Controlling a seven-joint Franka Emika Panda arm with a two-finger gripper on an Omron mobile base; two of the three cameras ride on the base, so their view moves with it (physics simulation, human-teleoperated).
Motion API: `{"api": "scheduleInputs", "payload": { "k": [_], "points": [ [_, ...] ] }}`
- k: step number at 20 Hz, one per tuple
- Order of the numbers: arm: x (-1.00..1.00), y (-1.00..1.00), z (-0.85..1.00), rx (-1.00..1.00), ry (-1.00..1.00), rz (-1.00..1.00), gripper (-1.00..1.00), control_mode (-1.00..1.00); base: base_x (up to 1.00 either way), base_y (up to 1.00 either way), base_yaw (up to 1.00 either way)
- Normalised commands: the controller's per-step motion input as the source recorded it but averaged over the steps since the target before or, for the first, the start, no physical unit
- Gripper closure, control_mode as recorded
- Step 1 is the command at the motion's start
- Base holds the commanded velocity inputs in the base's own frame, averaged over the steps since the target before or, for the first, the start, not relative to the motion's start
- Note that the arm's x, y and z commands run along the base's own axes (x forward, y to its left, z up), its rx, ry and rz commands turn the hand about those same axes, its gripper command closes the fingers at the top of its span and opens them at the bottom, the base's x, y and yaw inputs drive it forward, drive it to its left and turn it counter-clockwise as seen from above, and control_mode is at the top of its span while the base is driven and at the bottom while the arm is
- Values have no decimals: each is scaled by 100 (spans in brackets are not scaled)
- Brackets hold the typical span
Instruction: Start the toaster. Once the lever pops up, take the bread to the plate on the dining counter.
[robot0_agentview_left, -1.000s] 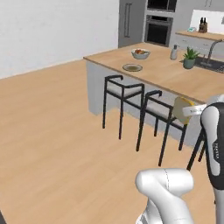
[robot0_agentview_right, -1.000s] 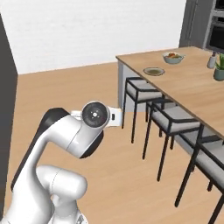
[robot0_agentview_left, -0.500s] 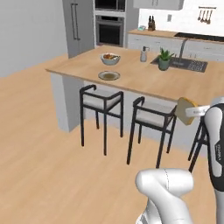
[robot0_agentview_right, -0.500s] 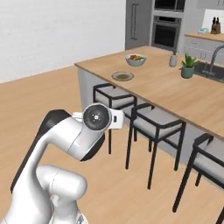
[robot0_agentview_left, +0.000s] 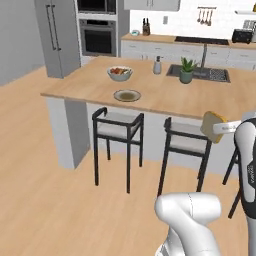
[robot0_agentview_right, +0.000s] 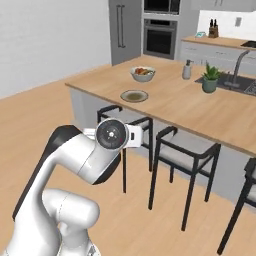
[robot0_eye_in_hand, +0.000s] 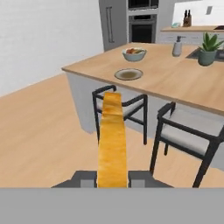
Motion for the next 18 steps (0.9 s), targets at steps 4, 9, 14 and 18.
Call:
{"api": "scheduleInputs", "payload": {
  "k": [4,9,14,18],
  "points": [
    [0,0,0,0,0,0,100,100,100,100,-42],
    [0,0,0,0,0,0,100,100,100,100,-51],
    [0,0,0,0,0,0,100,100,100,100,-57],
    [0,0,0,0,0,0,100,100,100,100,-58]
  ]
}}
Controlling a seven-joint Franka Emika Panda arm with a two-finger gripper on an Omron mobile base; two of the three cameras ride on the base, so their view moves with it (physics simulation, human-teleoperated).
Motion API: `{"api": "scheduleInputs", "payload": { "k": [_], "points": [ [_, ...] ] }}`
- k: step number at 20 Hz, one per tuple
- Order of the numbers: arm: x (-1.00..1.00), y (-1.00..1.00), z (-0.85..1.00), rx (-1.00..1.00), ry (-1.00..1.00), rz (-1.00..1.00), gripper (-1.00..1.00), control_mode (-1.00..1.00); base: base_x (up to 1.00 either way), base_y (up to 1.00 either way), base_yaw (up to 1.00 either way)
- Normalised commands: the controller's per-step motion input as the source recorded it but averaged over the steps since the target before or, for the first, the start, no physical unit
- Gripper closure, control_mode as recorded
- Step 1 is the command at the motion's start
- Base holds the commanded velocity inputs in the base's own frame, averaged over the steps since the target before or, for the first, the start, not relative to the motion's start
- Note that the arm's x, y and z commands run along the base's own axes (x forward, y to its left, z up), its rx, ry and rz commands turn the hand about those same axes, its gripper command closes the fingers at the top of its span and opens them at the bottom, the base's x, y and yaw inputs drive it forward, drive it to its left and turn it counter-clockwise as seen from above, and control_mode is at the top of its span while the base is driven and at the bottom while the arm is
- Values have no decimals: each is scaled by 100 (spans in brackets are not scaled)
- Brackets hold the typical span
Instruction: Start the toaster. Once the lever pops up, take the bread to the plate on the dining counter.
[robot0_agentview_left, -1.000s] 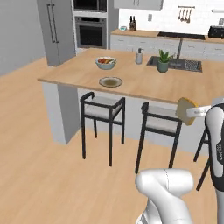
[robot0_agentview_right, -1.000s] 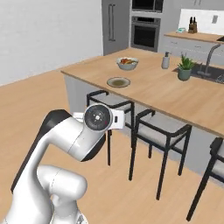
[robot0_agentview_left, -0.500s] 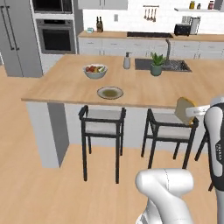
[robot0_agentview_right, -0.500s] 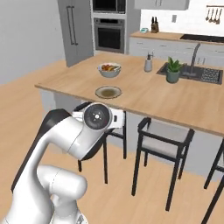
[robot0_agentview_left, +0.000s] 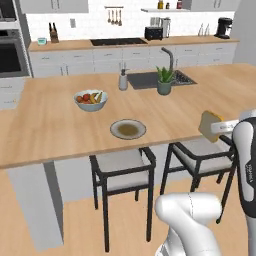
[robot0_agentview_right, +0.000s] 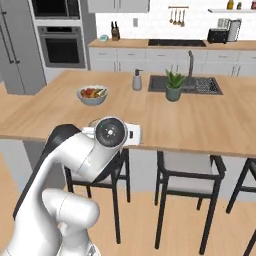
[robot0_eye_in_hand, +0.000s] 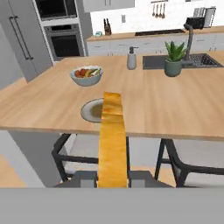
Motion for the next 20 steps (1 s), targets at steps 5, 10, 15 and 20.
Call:
{"api": "scheduleInputs", "payload": {
  "k": [5,10,15,20],
  "points": [
    [0,0,0,0,0,0,100,100,98,76,-47],
    [8,0,-1,0,3,0,100,-100,56,42,-14],
    [44,18,-6,0,42,9,100,-100,0,0,0],
    [47,20,-10,5,48,14,100,-100,0,0,0]
  ]
}}
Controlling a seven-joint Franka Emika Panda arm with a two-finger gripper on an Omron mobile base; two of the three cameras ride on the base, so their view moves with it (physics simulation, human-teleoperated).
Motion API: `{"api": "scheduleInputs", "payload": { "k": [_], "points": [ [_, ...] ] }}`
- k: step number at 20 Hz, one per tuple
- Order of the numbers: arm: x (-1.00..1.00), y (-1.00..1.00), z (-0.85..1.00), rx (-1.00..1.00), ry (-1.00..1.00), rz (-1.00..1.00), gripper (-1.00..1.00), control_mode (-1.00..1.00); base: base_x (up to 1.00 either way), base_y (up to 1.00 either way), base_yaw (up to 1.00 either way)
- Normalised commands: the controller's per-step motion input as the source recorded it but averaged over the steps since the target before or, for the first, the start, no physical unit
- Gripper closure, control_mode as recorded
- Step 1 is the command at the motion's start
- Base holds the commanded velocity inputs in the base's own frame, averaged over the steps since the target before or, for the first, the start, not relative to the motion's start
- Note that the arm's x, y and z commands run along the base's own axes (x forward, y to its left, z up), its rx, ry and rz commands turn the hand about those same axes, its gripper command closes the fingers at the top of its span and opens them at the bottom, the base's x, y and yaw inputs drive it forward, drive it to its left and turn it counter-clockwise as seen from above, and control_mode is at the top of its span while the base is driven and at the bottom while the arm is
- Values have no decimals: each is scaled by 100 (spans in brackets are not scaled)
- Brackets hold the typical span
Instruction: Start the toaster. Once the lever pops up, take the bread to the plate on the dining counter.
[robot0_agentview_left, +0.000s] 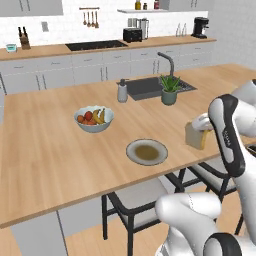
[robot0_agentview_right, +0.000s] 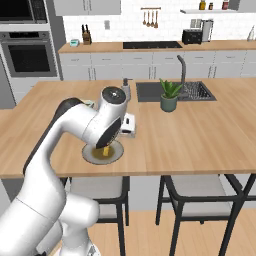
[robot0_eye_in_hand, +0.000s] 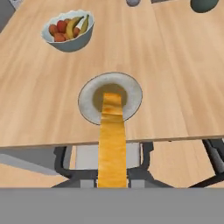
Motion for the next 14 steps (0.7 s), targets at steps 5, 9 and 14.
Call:
{"api": "scheduleInputs", "payload": {
  "k": [5,9,14],
  "points": [
    [22,32,-41,26,15,8,100,-100,0,0,0],
    [45,87,-77,28,1,0,100,-100,0,0,0],
    [57,70,-54,20,0,0,100,-100,0,0,0]
  ]
}}
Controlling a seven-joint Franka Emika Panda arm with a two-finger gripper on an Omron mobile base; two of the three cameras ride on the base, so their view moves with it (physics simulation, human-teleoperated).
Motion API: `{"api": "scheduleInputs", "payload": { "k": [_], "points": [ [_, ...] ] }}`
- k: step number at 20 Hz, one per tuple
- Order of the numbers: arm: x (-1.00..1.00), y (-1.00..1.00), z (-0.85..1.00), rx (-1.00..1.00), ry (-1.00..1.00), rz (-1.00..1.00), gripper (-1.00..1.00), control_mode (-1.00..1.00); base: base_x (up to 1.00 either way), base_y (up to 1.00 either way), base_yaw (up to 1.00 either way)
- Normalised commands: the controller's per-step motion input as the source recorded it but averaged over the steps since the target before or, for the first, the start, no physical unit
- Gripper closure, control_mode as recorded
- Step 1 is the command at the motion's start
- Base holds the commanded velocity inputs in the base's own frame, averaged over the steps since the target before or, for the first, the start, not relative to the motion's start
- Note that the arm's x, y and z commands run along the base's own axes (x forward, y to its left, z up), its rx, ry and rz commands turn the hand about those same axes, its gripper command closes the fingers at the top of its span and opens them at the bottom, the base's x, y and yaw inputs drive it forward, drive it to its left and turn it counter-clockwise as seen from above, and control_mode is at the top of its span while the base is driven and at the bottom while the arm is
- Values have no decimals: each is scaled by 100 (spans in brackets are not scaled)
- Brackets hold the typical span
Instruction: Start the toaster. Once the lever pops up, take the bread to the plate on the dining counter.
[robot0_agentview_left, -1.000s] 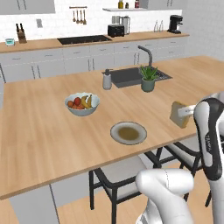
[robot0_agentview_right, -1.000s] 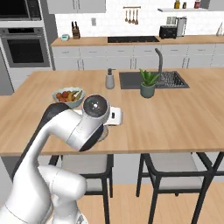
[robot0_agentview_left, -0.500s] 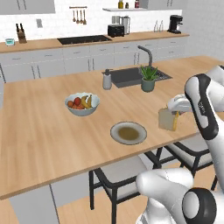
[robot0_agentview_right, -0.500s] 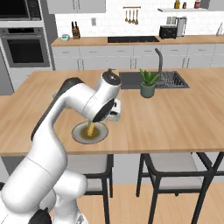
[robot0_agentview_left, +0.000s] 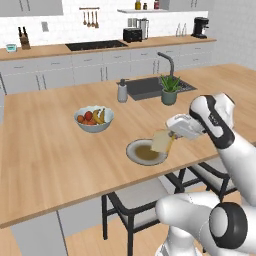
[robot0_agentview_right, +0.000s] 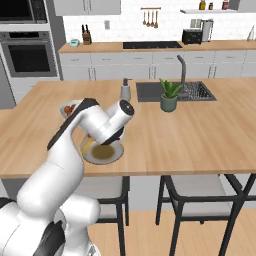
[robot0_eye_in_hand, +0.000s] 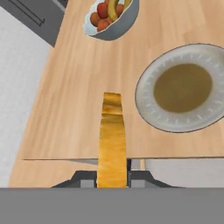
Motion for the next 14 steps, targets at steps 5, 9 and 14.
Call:
{"api": "scheduleInputs", "payload": {
  "k": [5,9,14],
  "points": [
    [58,22,-39,2,-2,0,100,-100,0,0,0],
    [45,1,-45,1,-1,0,100,-100,0,0,0],
    [48,6,-46,0,0,0,100,-100,0,0,0]
  ]
}}
